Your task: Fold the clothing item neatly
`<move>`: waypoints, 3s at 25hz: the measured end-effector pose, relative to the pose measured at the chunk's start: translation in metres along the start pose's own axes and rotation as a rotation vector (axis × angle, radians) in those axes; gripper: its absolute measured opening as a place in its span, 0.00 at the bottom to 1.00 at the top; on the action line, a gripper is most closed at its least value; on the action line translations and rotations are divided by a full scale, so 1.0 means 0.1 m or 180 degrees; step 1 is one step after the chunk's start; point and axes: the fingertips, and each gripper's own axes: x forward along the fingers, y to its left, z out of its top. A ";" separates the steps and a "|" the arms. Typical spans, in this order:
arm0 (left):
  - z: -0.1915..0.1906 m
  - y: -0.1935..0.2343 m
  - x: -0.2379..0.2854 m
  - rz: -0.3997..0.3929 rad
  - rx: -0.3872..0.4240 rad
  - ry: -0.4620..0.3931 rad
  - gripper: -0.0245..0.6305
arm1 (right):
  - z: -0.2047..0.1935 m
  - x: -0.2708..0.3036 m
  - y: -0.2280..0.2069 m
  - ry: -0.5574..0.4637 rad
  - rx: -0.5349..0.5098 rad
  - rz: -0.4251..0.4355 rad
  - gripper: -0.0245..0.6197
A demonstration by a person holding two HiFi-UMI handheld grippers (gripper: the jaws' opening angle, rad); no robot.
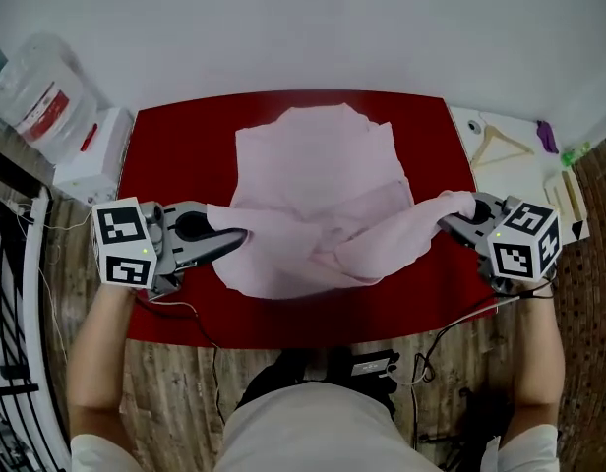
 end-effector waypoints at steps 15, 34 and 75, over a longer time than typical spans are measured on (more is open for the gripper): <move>0.55 1.23 0.02 0.0170 0.0057 -0.0018 0.06 | 0.76 0.58 -0.86 0.0059 -0.0083 0.0013 0.07; -0.44 3.34 0.44 0.0780 -0.1244 0.0228 0.06 | 0.06 2.37 -2.37 0.0527 0.0875 0.0049 0.08; -0.83 3.62 0.58 0.1677 0.0628 0.0911 0.29 | -0.08 2.95 -2.07 0.0394 0.0406 -0.0007 0.43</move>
